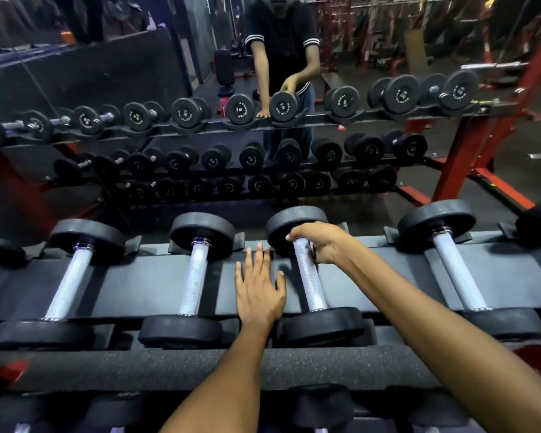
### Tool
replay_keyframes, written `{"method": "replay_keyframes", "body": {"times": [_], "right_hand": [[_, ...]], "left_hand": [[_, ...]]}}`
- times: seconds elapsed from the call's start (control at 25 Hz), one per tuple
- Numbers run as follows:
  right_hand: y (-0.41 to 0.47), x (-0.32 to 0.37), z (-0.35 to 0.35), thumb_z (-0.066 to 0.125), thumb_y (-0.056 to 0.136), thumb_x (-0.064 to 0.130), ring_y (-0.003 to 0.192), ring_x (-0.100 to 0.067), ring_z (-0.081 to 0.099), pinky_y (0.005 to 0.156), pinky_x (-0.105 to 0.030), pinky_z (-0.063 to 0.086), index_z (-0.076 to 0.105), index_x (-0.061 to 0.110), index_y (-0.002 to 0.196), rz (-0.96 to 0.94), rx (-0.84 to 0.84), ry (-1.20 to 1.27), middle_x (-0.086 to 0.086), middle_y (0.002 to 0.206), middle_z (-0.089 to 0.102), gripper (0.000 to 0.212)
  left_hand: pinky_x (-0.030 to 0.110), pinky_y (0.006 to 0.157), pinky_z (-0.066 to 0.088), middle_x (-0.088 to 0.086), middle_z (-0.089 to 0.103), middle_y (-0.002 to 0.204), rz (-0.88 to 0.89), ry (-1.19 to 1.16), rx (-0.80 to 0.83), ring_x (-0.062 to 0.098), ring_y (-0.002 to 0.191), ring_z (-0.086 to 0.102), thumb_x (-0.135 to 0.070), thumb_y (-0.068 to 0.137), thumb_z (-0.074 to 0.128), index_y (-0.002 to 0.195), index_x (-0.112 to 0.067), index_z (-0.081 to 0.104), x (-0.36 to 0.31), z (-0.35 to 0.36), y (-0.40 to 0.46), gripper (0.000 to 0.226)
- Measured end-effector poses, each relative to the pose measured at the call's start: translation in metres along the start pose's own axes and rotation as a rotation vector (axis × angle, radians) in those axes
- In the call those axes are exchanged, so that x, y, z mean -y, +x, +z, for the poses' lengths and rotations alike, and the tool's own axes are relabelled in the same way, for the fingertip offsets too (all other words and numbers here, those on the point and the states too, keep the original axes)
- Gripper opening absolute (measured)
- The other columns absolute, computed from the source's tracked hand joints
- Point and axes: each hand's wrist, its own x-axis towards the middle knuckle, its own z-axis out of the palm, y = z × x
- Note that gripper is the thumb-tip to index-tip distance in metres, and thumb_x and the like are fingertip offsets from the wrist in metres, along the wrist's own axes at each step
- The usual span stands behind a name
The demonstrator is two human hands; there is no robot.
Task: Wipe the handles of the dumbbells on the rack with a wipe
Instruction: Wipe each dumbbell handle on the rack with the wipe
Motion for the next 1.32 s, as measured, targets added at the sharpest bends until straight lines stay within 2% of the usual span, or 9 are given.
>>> {"method": "replay_keyframes", "body": {"times": [0.2,0.32,0.48,0.6,0.68,0.76,0.84,1.04,1.32], "right_hand": [[-0.008,-0.014,0.004,0.062,0.087,0.013,0.070,-0.013,0.044,0.053,-0.018,0.037,0.048,0.010,0.077,-0.188,-0.166,-0.095,0.001,0.069,0.043,0.018],[-0.014,-0.032,-0.010,0.055,0.089,0.007,0.068,-0.019,0.050,0.067,-0.028,0.055,0.057,0.008,0.068,-0.310,-0.373,-0.116,-0.004,0.064,0.046,0.021],[-0.066,-0.040,-0.040,0.042,0.093,-0.004,0.090,-0.027,0.063,0.065,-0.024,0.057,0.060,-0.004,0.109,-0.302,-0.262,0.169,-0.021,0.108,0.063,0.025],[-0.122,-0.049,-0.056,0.037,0.092,-0.006,0.069,-0.020,0.067,0.063,-0.027,0.057,0.056,-0.007,0.109,-0.246,-0.231,0.332,-0.021,0.102,0.064,0.026],[-0.152,-0.053,-0.066,0.034,0.093,-0.006,0.067,-0.021,0.065,0.074,-0.033,0.056,0.056,-0.004,0.090,-0.240,-0.217,0.399,-0.017,0.090,0.063,0.023],[-0.179,-0.056,-0.075,0.031,0.092,-0.008,0.072,-0.026,0.061,0.089,-0.040,0.049,0.054,-0.001,0.081,-0.246,-0.191,0.459,-0.017,0.082,0.062,0.027],[-0.202,-0.061,-0.085,0.030,0.089,-0.012,0.068,-0.027,0.065,0.084,-0.037,0.054,0.053,0.000,0.082,-0.281,-0.176,0.463,-0.016,0.072,0.066,0.027],[-0.249,-0.093,-0.131,0.036,0.084,-0.019,0.045,-0.007,0.059,0.046,-0.018,0.051,0.058,0.001,0.076,-0.423,-0.217,0.207,-0.013,0.069,0.058,0.031],[-0.291,-0.153,-0.212,0.070,0.083,0.023,0.065,-0.009,0.056,0.059,-0.016,0.040,0.070,0.015,0.078,-0.614,-0.334,-0.270,-0.003,0.069,0.066,0.010]], "left_hand": [[0.041,0.121,-0.001,-0.002,0.007,0.163,0.003,-0.001,0.026,0.016,0.150,-0.003,-0.046,0.094,0.018,0.155,-0.019,0.013,-0.001,-0.002,0.004,0.066],[0.040,0.120,-0.004,-0.001,0.008,0.163,0.012,0.002,0.024,0.017,0.150,-0.002,-0.042,0.099,0.029,0.155,-0.018,0.013,0.002,-0.001,0.001,0.063],[0.042,0.119,-0.006,0.000,0.004,0.163,0.058,0.006,0.102,0.019,0.150,-0.003,-0.041,0.101,0.032,0.156,-0.016,0.008,0.009,-0.001,0.005,0.065],[0.040,0.117,0.013,0.007,0.024,0.159,-0.092,-0.352,0.257,0.025,0.146,0.019,-0.030,0.098,0.044,0.150,-0.014,0.030,-0.004,-0.041,0.010,0.056],[0.033,0.105,0.032,0.011,0.052,0.140,-0.139,-0.683,0.088,0.028,0.129,0.045,-0.015,0.095,0.048,0.136,-0.012,0.050,-0.030,-0.074,-0.002,0.041],[0.029,0.096,0.041,0.007,0.065,0.120,0.079,-0.833,-0.028,0.022,0.110,0.059,-0.003,0.091,0.052,0.121,-0.010,0.063,-0.069,-0.108,-0.030,0.033],[0.023,0.086,0.049,0.001,0.068,0.101,0.356,-0.879,0.045,0.014,0.092,0.062,0.000,0.087,0.058,0.105,-0.010,0.069,-0.110,-0.132,-0.064,0.023],[0.022,0.077,0.052,-0.002,0.067,0.089,0.566,-0.824,0.101,0.012,0.081,0.064,-0.012,0.078,0.079,0.091,-0.016,0.069,-0.182,-0.129,-0.127,0.017],[0.037,0.086,0.051,0.002,0.074,0.081,0.238,-1.074,0.258,0.018,0.085,0.067,-0.038,0.075,0.074,0.080,-0.029,0.078,-0.242,-0.112,-0.200,0.010]]}}
